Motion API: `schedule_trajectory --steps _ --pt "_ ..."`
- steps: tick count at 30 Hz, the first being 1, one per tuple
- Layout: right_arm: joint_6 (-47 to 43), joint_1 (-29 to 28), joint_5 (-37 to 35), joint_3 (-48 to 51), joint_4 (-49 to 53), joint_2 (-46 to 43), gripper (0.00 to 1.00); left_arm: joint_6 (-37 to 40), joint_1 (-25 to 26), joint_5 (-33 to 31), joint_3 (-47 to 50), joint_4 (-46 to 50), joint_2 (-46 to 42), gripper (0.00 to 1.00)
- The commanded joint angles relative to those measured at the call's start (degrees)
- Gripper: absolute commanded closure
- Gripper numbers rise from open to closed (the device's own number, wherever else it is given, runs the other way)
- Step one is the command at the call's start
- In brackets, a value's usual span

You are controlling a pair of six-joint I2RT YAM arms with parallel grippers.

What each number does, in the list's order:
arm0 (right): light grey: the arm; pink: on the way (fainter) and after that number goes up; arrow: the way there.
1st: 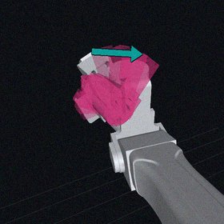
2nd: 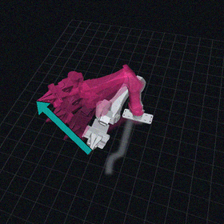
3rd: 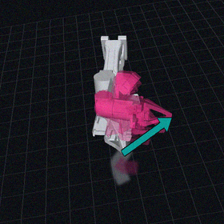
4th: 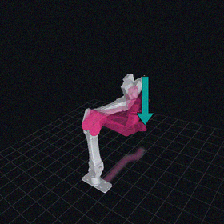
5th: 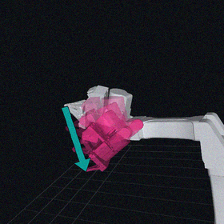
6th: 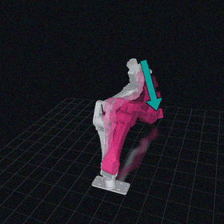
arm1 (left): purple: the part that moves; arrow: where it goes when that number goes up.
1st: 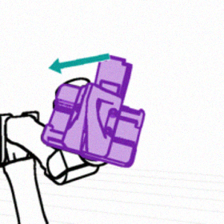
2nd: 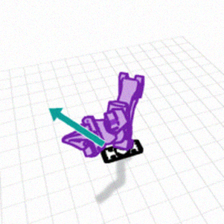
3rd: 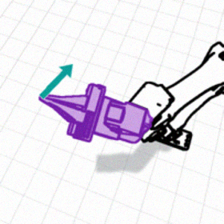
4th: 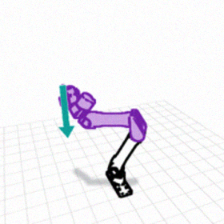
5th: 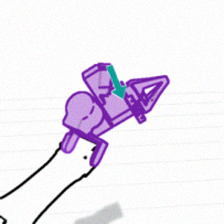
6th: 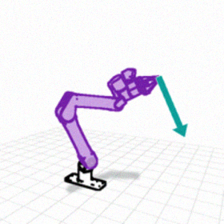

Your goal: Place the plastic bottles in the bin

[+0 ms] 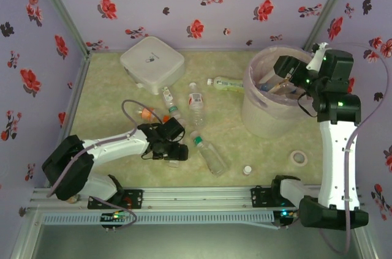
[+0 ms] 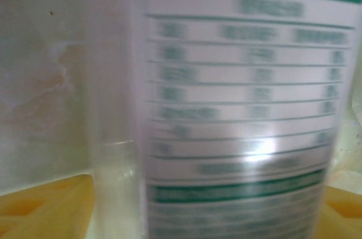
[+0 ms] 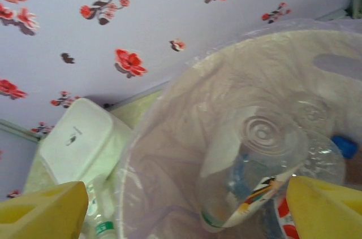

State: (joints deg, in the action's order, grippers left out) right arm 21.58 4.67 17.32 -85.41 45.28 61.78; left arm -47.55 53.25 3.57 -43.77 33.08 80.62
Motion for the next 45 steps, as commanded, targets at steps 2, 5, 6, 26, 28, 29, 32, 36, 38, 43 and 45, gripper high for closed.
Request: schedule_trajectory --steps 2,5,6,26,28,29,32,36,38,43,45 --pt "2.2 0.3 5.3 1.0 -3.4 -1.0 0.09 1.1 0.3 -1.7 -2.1 3.9 -1.4 0.30" --pt "2.7 0.3 7.2 1.6 -4.5 -1.3 0.09 2.0 0.3 -3.0 -3.1 5.4 -2.3 0.35" --pt "2.9 0.3 7.4 2.1 -5.1 -1.4 0.09 2.5 0.3 -3.7 -3.2 5.8 -2.8 0.36" --pt "6.1 -25.1 7.3 0.7 -12.9 5.4 0.29 32.2 -5.8 -4.6 -12.2 -14.6 -14.3 0.79" --pt "5.3 -29.1 5.7 -0.1 -12.7 7.8 0.29 34.0 -5.9 -3.1 -12.4 -16.8 -13.9 0.83" --pt "5.1 -31.0 5.1 -0.5 -12.7 9.4 0.29 34.7 -5.9 -2.4 -12.6 -17.5 -13.6 0.85" --pt "4.0 -35.1 3.9 -1.7 -12.6 13.7 0.22 35.6 -5.9 -1.2 -13.7 -17.8 -12.5 0.86" --pt "3.6 -37.8 3.8 -2.8 -13.0 18.5 0.16 36.0 -6.0 1.1 -13.9 -18.5 -11.9 0.86" --pt "3.5 -38.0 3.2 -2.5 -13.3 19.7 0.16 36.0 -6.0 1.1 -13.7 -18.7 -12.0 0.86" --pt "3.3 -38.0 2.3 -2.0 -13.6 21.4 0.27 35.8 -6.0 1.6 -12.8 -19.7 -12.3 0.86" --pt "3.7 -38.0 2.8 -1.6 -14.3 21.4 0.35 35.6 -5.9 1.7 -12.8 -19.8 -12.0 0.86"
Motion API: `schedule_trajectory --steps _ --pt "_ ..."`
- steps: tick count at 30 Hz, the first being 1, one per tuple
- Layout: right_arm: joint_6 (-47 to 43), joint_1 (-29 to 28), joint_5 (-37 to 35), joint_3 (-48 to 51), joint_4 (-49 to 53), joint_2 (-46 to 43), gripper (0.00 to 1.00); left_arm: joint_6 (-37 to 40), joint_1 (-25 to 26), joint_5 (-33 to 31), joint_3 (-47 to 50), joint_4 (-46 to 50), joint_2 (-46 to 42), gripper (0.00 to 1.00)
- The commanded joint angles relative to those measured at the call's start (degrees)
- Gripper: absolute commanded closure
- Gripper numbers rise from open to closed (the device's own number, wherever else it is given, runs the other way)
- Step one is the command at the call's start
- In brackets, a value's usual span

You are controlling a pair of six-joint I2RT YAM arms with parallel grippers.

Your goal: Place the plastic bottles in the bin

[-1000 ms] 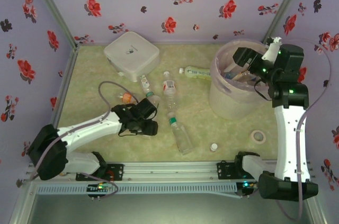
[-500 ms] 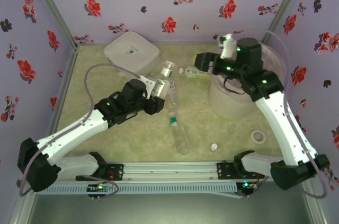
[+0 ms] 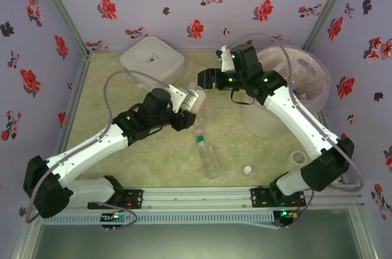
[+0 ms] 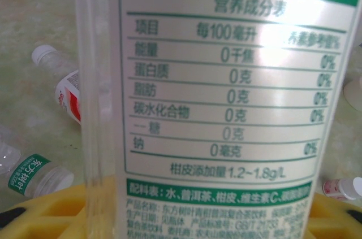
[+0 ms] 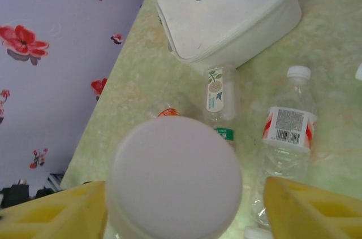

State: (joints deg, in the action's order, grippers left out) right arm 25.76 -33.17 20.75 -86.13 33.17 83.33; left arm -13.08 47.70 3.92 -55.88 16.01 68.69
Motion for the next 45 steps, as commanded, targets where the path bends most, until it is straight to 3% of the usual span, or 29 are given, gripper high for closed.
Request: schedule_trajectory --steps 1,3,7,9,12,15,17,23,28,35,41,45 --pt "-0.4 -0.1 -0.8 -0.6 -2.5 -0.3 0.38 1.0 -0.4 1.3 -0.6 -2.7 0.1 0.86" --pt "-0.4 -0.1 -1.4 -0.2 -2.9 -0.6 0.48 0.9 -0.3 1.3 -0.7 -2.7 0.6 0.86" --pt "-0.6 0.1 -1.8 0.0 -3.2 -1.1 0.58 1.0 -0.4 1.2 -0.9 -2.9 1.2 0.84" --pt "-0.6 0.3 -1.8 -0.2 -3.4 -1.3 0.64 0.9 -0.4 1.0 -1.1 -2.9 1.3 0.77" --pt "-1.2 1.0 -1.9 -1.4 -3.4 -1.9 0.70 0.4 -0.5 -0.1 -1.0 -2.9 1.1 0.50" --pt "-2.5 2.1 -2.5 -4.0 -2.0 -3.2 0.74 -0.4 -0.6 -1.3 -0.6 -3.0 1.0 0.12" --pt "-3.7 3.5 -3.5 -6.3 -0.6 -4.5 0.76 -1.0 -0.8 -1.9 -0.3 -2.7 1.2 0.00" --pt "-8.3 10.4 -11.2 -11.1 2.8 -12.8 0.84 -2.5 -1.4 -3.3 1.0 -2.2 1.0 0.00" --pt "-15.0 16.2 -25.6 -11.1 2.8 -19.7 0.92 -3.6 -2.2 -3.4 1.3 -2.2 2.1 0.00" --pt "-22.3 18.2 -38.7 -10.2 6.0 -21.7 0.94 -4.6 -2.4 -3.3 0.8 -1.7 4.4 0.00" --pt "-21.5 19.3 -38.8 -5.5 8.2 -21.7 0.95 -4.5 -2.5 -3.4 1.4 -1.0 3.8 0.00" --pt "-19.2 23.5 -35.7 -2.7 8.9 -20.7 0.95 -4.7 -2.6 -3.4 1.7 -1.2 3.7 0.00"
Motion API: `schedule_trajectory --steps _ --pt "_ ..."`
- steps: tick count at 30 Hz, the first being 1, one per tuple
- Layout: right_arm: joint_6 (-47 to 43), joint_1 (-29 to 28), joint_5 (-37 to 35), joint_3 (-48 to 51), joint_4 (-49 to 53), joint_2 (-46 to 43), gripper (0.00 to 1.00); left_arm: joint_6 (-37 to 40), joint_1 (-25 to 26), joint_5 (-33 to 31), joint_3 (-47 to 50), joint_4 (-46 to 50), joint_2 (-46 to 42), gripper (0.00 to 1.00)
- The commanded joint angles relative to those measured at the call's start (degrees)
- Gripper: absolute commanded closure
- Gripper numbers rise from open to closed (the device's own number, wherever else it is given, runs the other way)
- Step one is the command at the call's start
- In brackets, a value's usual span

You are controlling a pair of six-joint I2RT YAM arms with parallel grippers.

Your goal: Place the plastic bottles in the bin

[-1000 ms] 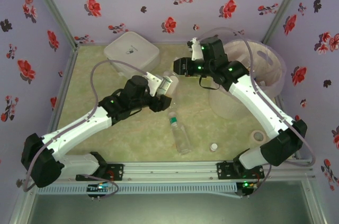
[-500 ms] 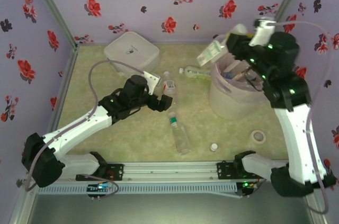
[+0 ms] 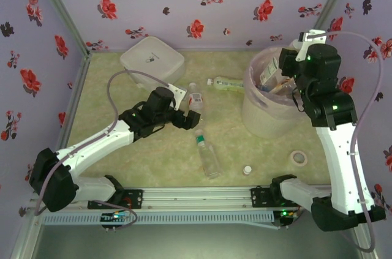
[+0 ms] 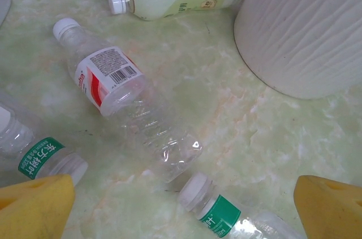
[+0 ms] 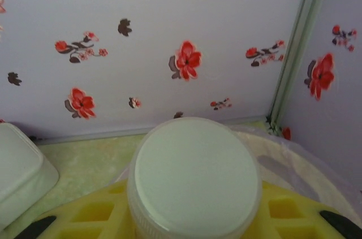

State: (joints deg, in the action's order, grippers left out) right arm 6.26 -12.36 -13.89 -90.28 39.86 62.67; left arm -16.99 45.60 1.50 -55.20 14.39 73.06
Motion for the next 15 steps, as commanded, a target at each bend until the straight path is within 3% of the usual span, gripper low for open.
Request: schedule_trajectory --steps 1,9,15 --pt "1.2 4.4 0.5 2.5 2.2 0.4 0.95 -0.8 -0.5 -0.9 1.1 0.4 -0.6 0.00" --pt "10.1 17.7 17.4 9.5 2.3 6.0 0.92 -1.1 -0.7 -0.9 1.7 0.6 -0.7 0.00" --pt "13.5 19.3 24.9 13.1 2.0 10.1 0.92 -1.1 -0.7 -1.0 1.2 0.4 0.2 0.00"
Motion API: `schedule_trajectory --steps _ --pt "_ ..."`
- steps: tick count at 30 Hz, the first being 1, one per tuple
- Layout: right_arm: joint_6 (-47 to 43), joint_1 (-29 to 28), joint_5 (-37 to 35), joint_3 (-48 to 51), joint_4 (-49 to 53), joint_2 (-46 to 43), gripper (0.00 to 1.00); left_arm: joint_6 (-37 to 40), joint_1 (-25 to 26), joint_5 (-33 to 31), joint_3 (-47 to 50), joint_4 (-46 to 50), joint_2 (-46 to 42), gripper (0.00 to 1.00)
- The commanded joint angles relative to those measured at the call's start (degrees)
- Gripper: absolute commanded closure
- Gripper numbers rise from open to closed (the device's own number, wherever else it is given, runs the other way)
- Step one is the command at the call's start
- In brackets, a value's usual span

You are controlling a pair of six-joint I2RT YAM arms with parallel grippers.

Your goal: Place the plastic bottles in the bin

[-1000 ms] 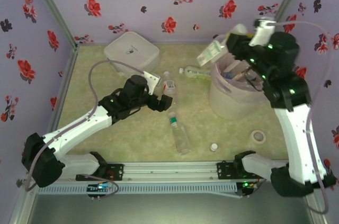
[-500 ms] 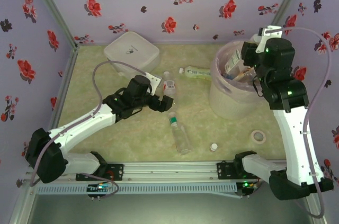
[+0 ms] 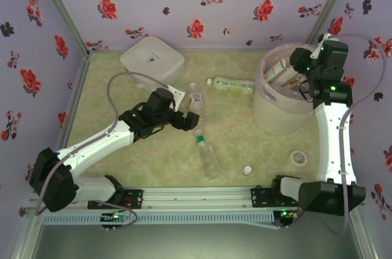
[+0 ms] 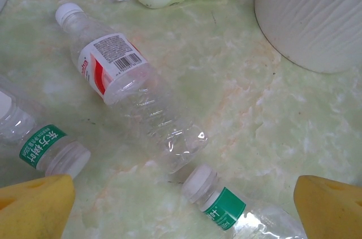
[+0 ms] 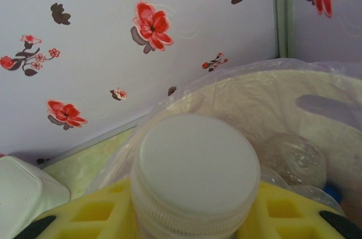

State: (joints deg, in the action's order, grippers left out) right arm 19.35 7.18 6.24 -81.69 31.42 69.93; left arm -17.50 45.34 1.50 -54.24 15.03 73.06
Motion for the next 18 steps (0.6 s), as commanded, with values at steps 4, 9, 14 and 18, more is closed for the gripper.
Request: schedule_trajectory --steps 4,9,14,18 --pt "1.8 -0.2 12.6 7.5 9.0 4.8 0.92 -0.6 -0.6 -0.7 -0.5 -0.1 1.1 0.00" --pt "3.4 -0.3 21.3 9.0 7.0 4.6 0.92 -0.6 -0.8 -0.7 -1.3 1.0 1.8 0.00" --pt "3.5 -0.3 23.7 3.5 10.3 3.2 0.92 -1.2 -1.4 -0.7 -1.7 1.2 2.0 0.00" --pt "4.4 1.0 22.3 -0.9 11.4 1.4 0.92 -1.7 -1.6 -0.7 -1.7 1.4 2.2 0.00"
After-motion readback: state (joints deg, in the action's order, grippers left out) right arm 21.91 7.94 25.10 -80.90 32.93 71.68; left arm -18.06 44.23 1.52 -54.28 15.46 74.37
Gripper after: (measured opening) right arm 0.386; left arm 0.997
